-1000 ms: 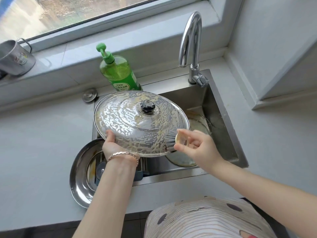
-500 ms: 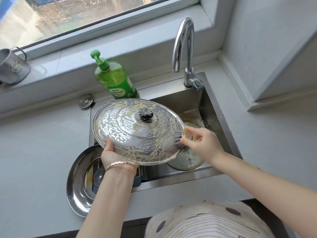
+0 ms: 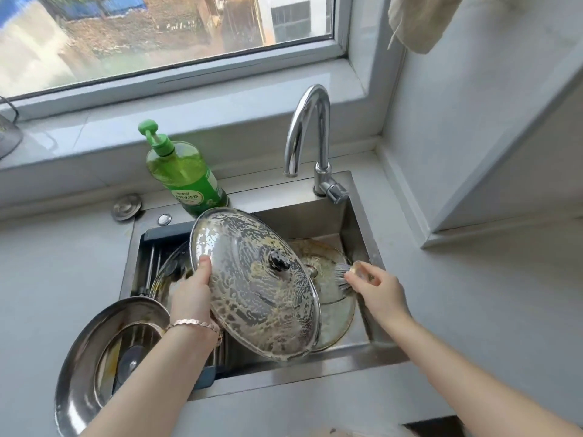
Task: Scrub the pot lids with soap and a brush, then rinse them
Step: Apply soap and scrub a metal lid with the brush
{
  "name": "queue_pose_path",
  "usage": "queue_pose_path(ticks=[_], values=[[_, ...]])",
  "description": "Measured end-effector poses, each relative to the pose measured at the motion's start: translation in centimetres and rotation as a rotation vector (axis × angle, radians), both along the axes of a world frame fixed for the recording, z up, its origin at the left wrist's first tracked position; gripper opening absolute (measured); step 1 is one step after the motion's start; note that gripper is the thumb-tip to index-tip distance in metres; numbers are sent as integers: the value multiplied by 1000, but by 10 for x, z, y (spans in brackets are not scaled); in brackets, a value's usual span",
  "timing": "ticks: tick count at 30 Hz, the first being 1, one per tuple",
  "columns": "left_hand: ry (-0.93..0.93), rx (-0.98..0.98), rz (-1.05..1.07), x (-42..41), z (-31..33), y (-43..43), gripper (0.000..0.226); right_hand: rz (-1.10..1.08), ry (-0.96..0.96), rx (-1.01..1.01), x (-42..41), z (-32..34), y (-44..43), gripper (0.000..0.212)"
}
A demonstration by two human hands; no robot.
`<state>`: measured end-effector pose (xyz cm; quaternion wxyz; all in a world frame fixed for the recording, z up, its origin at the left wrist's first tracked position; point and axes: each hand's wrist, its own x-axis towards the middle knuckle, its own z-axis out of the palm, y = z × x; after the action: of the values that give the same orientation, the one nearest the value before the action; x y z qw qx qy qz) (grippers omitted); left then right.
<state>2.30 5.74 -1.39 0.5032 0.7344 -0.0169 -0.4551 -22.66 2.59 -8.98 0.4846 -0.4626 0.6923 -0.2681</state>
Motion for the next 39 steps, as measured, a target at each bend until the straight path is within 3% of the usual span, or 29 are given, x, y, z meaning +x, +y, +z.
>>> queue_pose_path(ticks=[5,9,13,17,21,24,29,33,36,39], values=[[100,75,48,-32,-35,-28,36,-192,-186,-12,-25,-8,-39,38],[165,154,125,-51,-72,-50,42,-191,-208,-11,-33,-19,-54,52],[99,226,150,-50,-130,-60,61,-131,-252,8,-31,-33,-52,35],[-7,201,109,-66,-115,-68,35,-94,-257,10,-32,-38,-49,44],[-194,141,-97,-60,-81,-73,26,-76,-254,-3,-33,-35,-50,58],[-395,94,-273,-52,-42,-70,12,-50,-248,-29,-32,-31,-55,50],[-737,36,-725,-59,-5,-53,16,-37,-236,-49,-29,-22,-64,39],[-942,-1,-1043,-66,-16,-46,30,-42,-220,-91,-31,-7,-75,39],[-1121,46,-1329,-70,-38,-40,17,-102,-187,-134,-37,-1,-85,45],[-1307,101,-1643,-77,-66,-32,19,-125,-190,-144,-42,-4,-90,50]])
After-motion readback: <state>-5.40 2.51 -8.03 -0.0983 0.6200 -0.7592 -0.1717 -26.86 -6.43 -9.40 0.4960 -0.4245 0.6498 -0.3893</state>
